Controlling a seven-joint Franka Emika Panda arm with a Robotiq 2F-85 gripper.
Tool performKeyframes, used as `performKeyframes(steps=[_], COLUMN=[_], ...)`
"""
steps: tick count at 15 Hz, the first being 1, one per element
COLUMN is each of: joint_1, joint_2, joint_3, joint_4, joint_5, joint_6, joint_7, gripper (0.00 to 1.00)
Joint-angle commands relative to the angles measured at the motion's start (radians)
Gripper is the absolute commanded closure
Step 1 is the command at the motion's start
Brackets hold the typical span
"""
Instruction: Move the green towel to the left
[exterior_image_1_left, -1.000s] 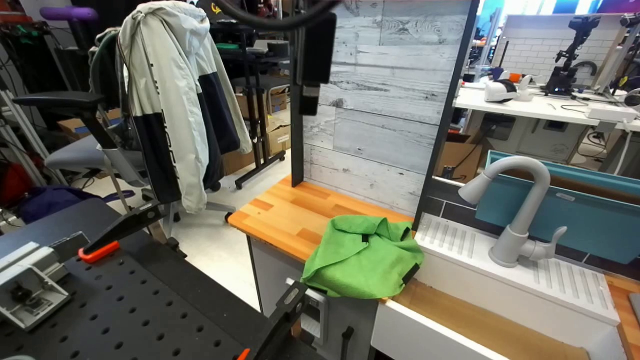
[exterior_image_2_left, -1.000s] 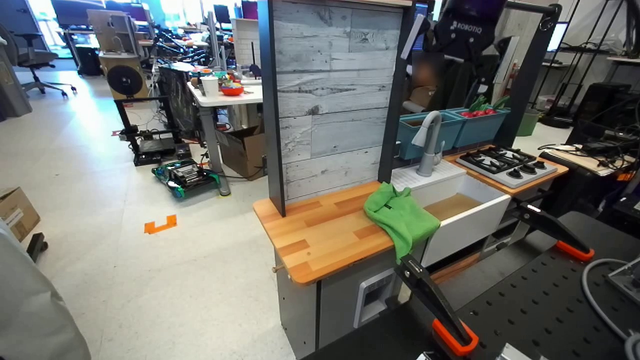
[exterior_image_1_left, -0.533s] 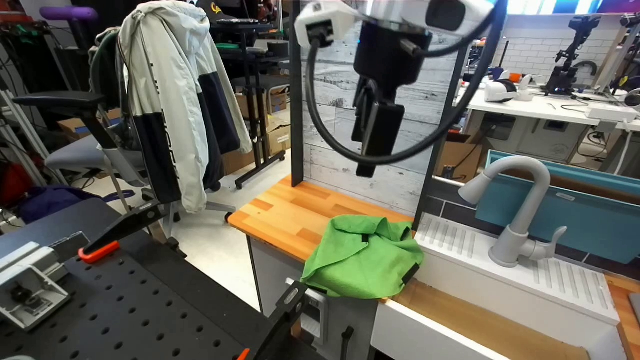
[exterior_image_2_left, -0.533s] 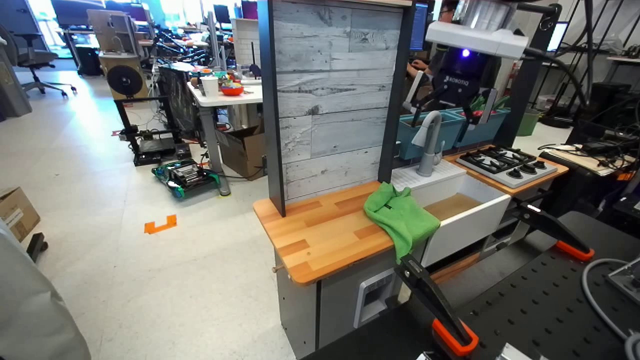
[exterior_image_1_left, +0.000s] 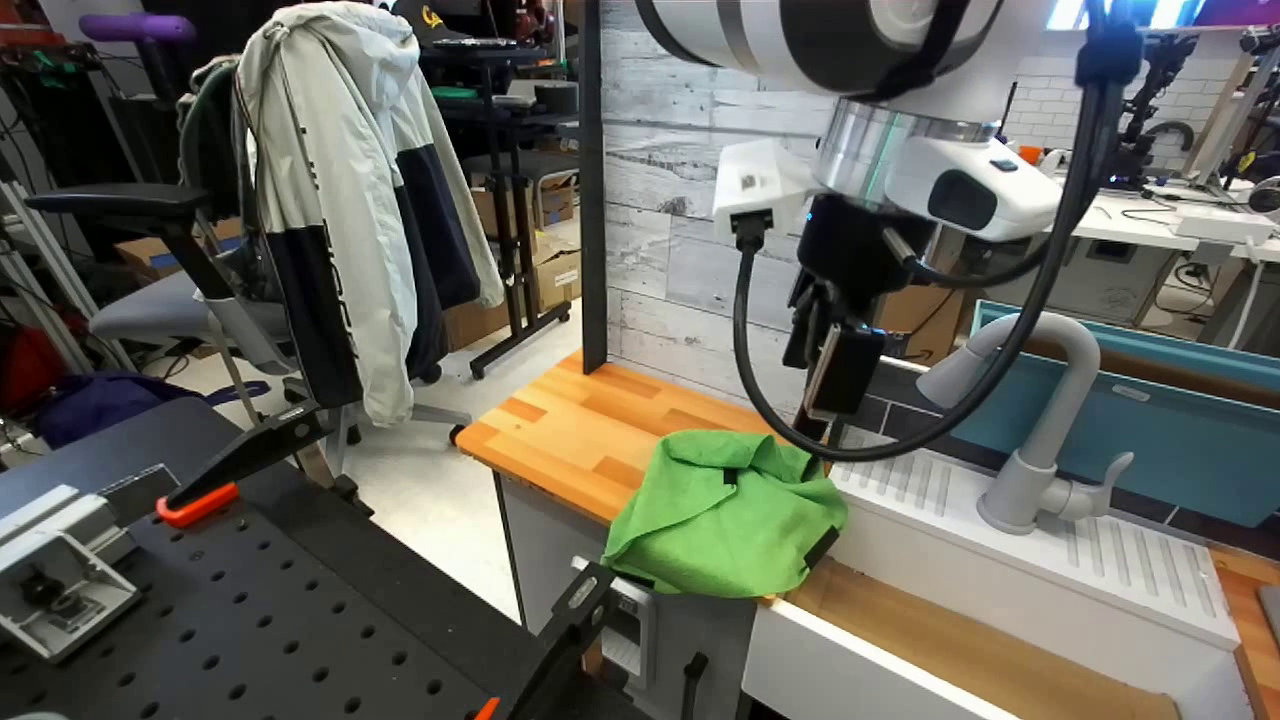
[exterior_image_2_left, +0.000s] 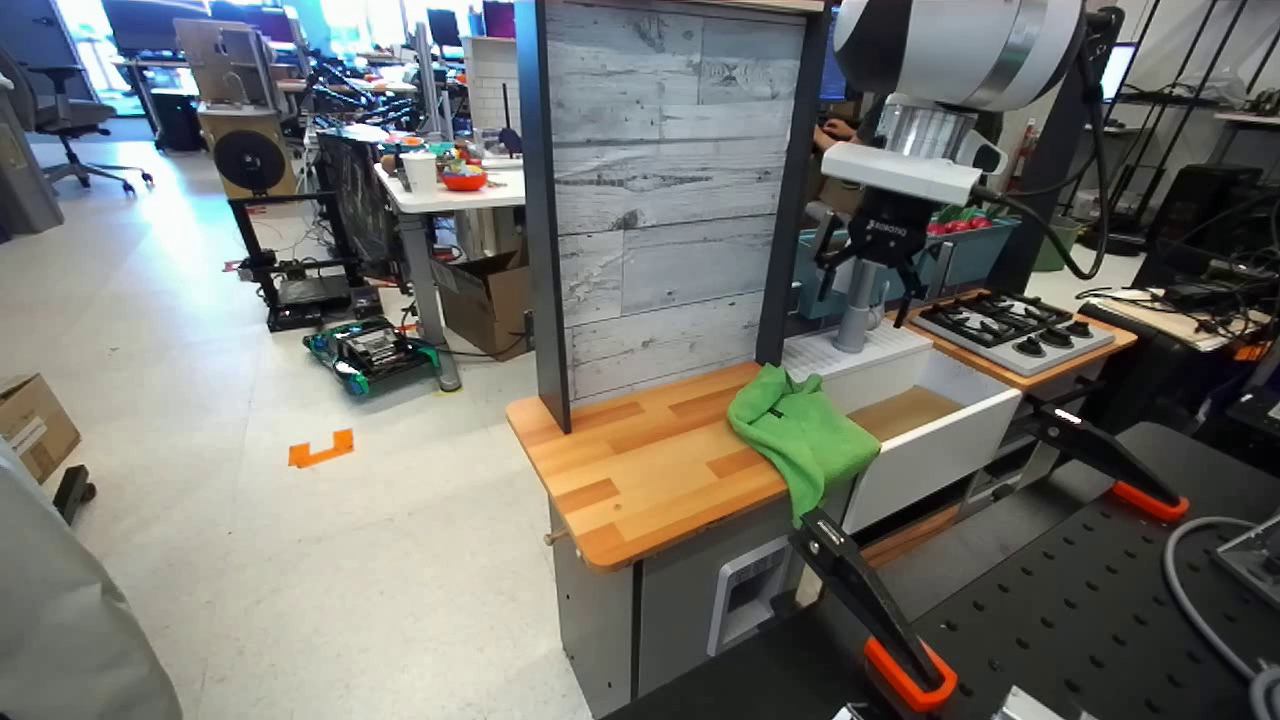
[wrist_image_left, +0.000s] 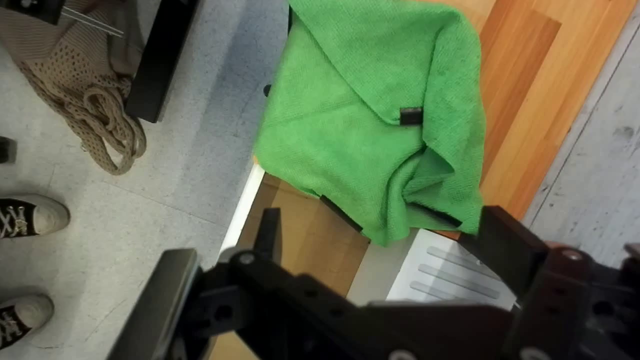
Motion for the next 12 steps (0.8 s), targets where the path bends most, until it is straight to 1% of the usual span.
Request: performKeyframes(steps=[1,12], joint_1=[0.011,0.095], joint_2=[0.133,0.403], joint_3=[-0.024,-0.091], joint_4=[0.134,0.374], joint_5=[0.001,-0.098], joint_6=[0.008,-0.012], joint_7=[0.069,0.320], gripper=[0.00,0.00])
